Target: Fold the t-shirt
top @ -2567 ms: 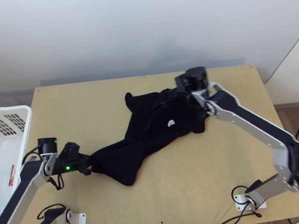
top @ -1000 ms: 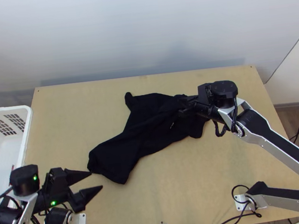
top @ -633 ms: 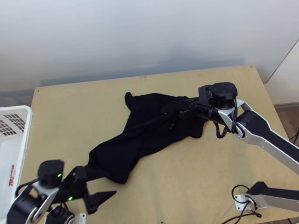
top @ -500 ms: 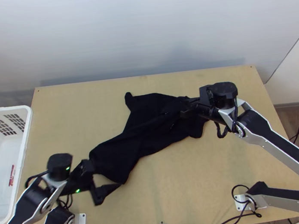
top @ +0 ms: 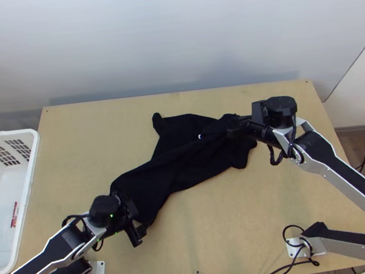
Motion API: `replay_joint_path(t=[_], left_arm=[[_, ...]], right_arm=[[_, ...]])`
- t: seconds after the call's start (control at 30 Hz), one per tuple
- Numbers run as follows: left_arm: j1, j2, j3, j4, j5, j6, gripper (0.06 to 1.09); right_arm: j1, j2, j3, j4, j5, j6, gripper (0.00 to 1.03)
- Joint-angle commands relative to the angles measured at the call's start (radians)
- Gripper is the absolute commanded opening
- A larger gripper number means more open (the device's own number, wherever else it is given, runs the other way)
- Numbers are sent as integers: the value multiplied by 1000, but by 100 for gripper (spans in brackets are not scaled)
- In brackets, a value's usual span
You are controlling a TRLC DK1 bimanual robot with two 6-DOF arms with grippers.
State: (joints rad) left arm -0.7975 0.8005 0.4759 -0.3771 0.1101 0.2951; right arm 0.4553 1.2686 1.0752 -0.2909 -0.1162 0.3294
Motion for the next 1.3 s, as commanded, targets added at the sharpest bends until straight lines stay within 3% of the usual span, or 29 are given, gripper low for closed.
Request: replay_joint_path(t=[0.0, 0.23, 0.47, 0.67, 0.7, 0.73, 0.77, 0.83, 1.07, 1.27], left_arm=[[-114, -46, -25, -79, -101, 105, 103], [-239, -21, -22, -128, -153, 133, 103], [-263, 54, -39, -59, -188, 148, 103], [-278, 223, -36, 55, -319, 115, 103], [-278, 238, -30, 60, -328, 108, 99], [-276, 249, -25, 63, -331, 107, 88], [-273, 259, -23, 81, -334, 107, 68], [-270, 269, -22, 106, -334, 110, 7], [-238, 114, 17, 10, -343, 122, 9], [-134, -58, 15, -72, -343, 203, 9]], right_arm=[[-20, 3, 3, -2, 3, 7, 3], [-18, 23, 8, -4, 4, 5, 3], [-23, 34, 14, -4, 4, 5, 3], [-26, 43, 31, -8, 4, 5, 3], [-27, 44, 34, -10, 4, 5, 3], [-29, 46, 35, -11, 4, 5, 3], [-29, 48, 38, -13, 4, 3, 3], [-29, 51, 43, -14, 4, 3, 3], [-29, 63, 57, -17, 4, 0, 3], [-33, 64, 69, -17, 6, -1, 3]])
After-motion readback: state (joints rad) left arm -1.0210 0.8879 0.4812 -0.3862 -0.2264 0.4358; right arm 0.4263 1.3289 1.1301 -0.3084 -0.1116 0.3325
